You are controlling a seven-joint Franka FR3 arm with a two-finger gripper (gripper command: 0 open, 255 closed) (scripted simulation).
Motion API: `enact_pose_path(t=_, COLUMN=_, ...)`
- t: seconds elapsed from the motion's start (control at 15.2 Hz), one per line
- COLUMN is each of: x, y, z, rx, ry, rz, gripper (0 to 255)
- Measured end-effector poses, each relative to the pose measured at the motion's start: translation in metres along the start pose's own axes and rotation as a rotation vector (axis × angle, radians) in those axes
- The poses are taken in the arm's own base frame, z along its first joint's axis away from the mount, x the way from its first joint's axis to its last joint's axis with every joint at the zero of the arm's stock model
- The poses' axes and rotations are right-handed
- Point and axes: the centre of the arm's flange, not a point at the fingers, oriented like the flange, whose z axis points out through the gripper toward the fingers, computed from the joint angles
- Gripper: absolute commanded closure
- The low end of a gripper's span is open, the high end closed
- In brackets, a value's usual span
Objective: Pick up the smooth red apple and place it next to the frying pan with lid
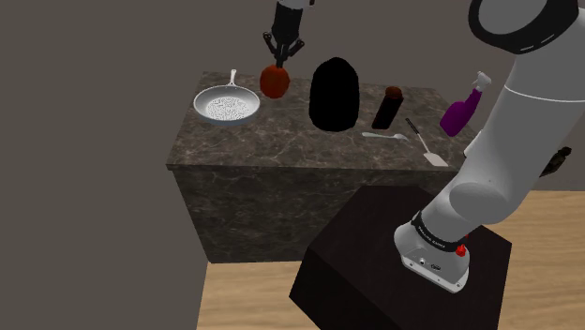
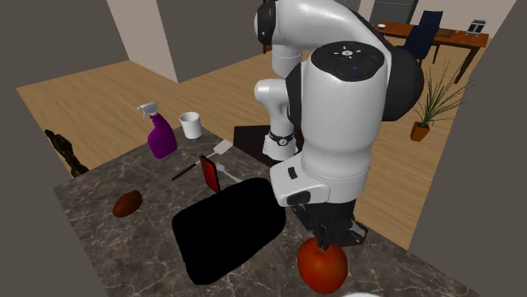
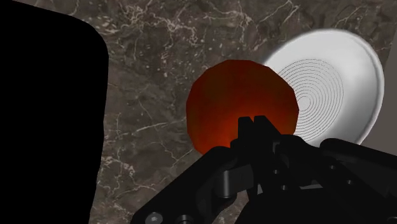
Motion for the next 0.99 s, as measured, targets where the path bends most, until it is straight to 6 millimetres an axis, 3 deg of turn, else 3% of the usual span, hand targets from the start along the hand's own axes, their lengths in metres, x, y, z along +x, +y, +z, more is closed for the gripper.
enact_pose_path(t=0.99, x=0.002, y=0.01, z=0.078, rx=0.0, ry=0.0, rz=0.0, gripper=255)
